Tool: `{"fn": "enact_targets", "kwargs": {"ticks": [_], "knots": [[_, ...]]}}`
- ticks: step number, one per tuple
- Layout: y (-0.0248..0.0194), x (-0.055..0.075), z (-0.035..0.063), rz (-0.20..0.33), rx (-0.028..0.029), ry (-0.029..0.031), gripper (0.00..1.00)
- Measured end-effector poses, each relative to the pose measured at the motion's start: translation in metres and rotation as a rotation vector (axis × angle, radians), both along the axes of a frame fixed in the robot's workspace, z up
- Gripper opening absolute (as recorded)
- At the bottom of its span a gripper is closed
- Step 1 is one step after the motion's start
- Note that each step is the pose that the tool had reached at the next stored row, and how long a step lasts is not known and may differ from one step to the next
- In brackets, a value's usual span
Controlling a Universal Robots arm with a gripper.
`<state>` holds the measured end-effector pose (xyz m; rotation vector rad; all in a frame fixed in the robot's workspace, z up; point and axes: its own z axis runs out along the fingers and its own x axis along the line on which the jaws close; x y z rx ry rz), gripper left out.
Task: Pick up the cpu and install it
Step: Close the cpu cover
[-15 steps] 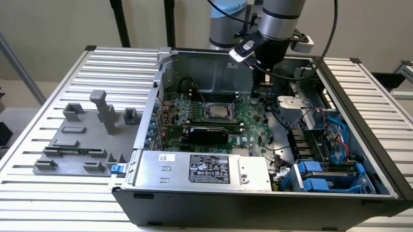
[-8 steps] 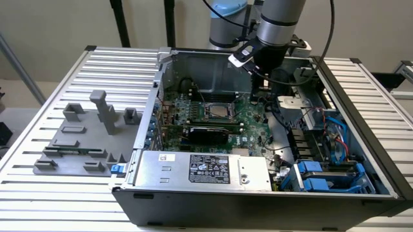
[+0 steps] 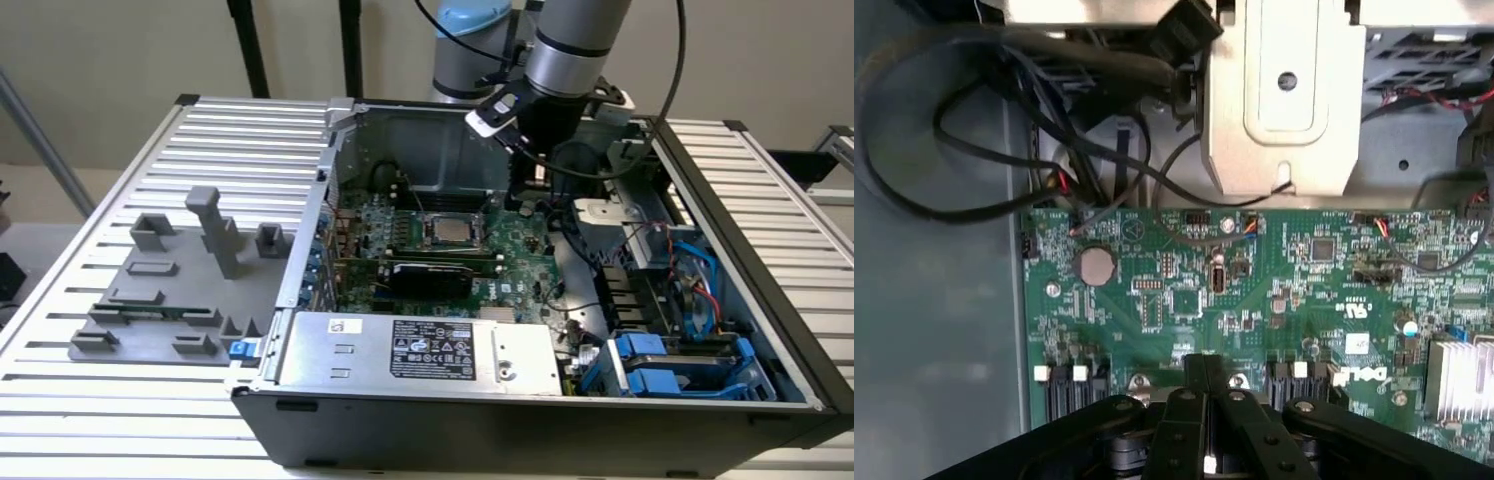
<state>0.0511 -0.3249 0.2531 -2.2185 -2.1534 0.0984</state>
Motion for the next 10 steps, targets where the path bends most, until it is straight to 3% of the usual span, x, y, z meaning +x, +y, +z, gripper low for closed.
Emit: {"fn": "enact_targets", "kwargs": {"ticks": [5, 10], "knots": [[0.0000, -0.009, -0.0003, 0.001, 0.0000, 0.0478, 0.11], [0.0002, -0.022, -0.0009, 0.001, 0.0000, 0.0852, 0.11]]}}
